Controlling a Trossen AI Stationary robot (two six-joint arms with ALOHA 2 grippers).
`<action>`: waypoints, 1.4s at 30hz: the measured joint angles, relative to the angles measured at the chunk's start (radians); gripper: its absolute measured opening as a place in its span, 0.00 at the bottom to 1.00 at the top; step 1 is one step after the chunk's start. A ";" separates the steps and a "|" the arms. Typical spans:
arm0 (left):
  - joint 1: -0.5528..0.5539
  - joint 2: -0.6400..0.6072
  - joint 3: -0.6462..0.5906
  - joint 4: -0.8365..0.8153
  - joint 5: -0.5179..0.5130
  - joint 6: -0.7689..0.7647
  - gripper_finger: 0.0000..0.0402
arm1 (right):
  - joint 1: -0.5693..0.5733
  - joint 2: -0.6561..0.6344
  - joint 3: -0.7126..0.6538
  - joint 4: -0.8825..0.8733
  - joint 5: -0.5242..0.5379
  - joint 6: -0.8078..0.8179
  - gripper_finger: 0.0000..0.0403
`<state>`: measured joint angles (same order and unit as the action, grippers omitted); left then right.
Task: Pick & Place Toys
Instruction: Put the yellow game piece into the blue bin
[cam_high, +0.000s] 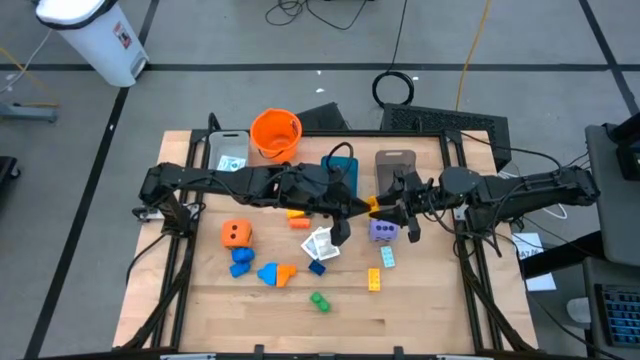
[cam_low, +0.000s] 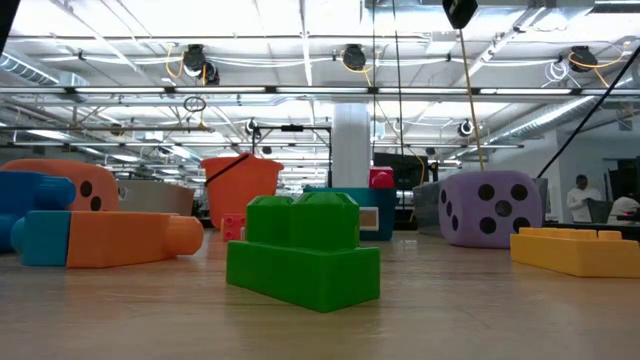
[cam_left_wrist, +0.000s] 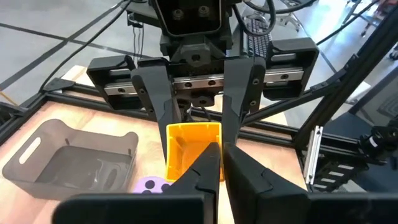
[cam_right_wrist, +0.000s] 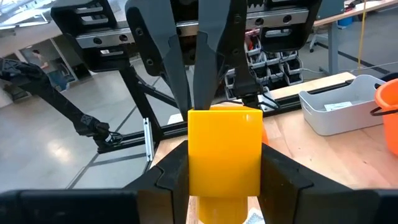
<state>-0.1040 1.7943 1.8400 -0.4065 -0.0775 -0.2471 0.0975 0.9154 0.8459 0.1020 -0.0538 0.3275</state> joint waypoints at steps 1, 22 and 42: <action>0.000 0.000 0.000 0.000 0.000 0.000 0.05 | 0.000 0.000 0.000 0.000 0.000 0.000 0.32; 0.034 0.000 0.000 -0.003 0.063 -0.046 0.22 | 0.000 0.000 -0.002 0.025 0.000 -0.011 0.32; 0.055 0.004 -0.001 -0.002 0.117 -0.032 0.02 | -0.002 -0.003 0.001 0.043 0.007 -0.025 0.45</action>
<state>-0.0493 1.7981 1.8389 -0.4084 0.0399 -0.2794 0.0959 0.9126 0.8467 0.1454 -0.0472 0.3029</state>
